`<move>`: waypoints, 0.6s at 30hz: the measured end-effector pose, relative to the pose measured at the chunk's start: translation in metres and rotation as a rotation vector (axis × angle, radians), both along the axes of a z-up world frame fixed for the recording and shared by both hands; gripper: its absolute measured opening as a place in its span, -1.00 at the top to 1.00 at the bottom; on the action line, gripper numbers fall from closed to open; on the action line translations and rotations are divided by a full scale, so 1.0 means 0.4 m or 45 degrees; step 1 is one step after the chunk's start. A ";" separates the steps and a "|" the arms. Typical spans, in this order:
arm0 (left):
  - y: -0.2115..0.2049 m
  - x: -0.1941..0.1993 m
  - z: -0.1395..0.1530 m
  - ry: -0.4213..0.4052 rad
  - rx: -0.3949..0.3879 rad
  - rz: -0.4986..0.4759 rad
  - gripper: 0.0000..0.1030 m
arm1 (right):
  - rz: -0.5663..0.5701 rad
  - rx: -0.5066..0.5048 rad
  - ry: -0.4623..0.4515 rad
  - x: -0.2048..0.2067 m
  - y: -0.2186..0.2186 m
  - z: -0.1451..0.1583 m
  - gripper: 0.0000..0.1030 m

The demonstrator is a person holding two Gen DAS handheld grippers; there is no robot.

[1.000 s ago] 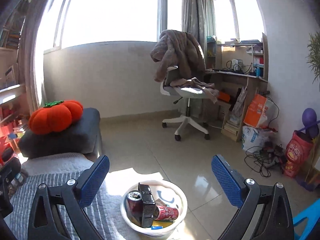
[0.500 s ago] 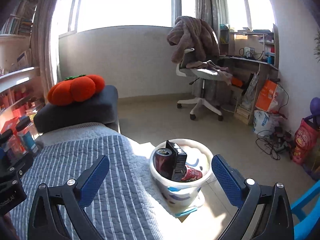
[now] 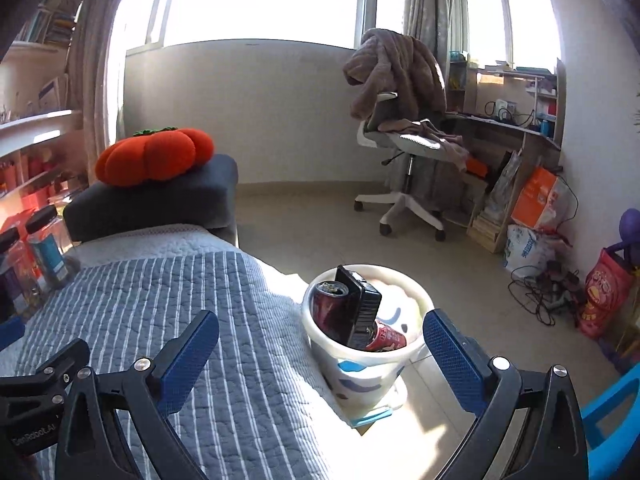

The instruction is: Collect trash

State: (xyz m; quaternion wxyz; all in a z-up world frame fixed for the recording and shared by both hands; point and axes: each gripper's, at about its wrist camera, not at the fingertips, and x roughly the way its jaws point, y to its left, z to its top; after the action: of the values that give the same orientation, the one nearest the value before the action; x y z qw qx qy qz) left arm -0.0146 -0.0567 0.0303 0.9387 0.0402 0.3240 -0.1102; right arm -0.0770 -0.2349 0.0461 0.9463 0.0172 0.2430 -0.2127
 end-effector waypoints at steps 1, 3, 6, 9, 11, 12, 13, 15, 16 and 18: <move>0.000 0.000 0.001 0.000 -0.001 0.000 -0.99 | 0.006 -0.008 0.000 -0.001 0.003 -0.001 -1.00; 0.000 0.000 0.000 0.000 0.000 0.003 -0.99 | 0.020 -0.019 0.000 -0.003 0.007 -0.001 -1.00; 0.003 -0.001 0.002 -0.001 -0.006 0.011 -0.99 | 0.023 -0.040 0.001 -0.006 0.008 -0.003 -1.00; 0.008 0.000 0.002 -0.003 -0.011 0.018 -0.99 | 0.028 -0.042 0.006 -0.007 0.008 -0.004 -1.00; 0.009 0.000 0.003 -0.004 -0.017 0.018 -0.99 | 0.030 -0.042 0.012 -0.005 0.007 -0.005 -1.00; 0.009 -0.001 0.004 -0.003 -0.019 0.018 -0.99 | 0.032 -0.040 0.016 -0.005 0.007 -0.006 -1.00; 0.009 -0.001 0.004 -0.003 -0.021 0.018 -0.99 | 0.034 -0.039 0.019 -0.004 0.006 -0.007 -1.00; 0.009 0.000 0.003 0.000 -0.024 0.016 -0.99 | 0.038 -0.039 0.022 -0.003 0.008 -0.009 -1.00; 0.009 0.000 0.003 0.001 -0.024 0.018 -0.99 | 0.040 -0.040 0.023 -0.003 0.008 -0.009 -1.00; 0.012 0.003 0.003 0.004 -0.029 0.023 -0.99 | 0.047 -0.047 0.029 -0.002 0.012 -0.011 -1.00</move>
State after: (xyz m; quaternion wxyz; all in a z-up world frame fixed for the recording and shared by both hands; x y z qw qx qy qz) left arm -0.0134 -0.0519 0.0315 0.9395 0.0263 0.3246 -0.1056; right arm -0.0778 -0.2300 0.0416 0.9474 -0.0071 0.2501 -0.1998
